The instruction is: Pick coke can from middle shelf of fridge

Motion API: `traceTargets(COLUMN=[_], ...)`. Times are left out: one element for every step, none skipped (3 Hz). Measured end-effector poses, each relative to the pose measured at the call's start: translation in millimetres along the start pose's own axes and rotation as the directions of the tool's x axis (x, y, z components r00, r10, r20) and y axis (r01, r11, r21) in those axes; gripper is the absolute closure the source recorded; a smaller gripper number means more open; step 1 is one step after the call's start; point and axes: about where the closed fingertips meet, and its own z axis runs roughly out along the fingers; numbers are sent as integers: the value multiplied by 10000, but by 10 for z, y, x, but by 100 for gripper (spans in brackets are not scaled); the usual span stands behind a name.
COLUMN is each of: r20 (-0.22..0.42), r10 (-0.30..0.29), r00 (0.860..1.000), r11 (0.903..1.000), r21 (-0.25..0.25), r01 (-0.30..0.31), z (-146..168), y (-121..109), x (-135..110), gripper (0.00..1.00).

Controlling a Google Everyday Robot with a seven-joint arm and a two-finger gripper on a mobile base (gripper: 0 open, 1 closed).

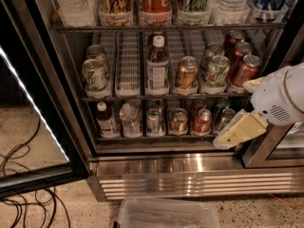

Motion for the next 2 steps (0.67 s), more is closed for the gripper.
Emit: traceTargets(r20=[1, 712], r10=[1, 313], r00=[10000, 9970], r11=[10000, 9995], r21=[0, -1], r01=[-1, -314], z=[0, 207], y=[0, 23], x=[0, -40], gripper=[0, 0])
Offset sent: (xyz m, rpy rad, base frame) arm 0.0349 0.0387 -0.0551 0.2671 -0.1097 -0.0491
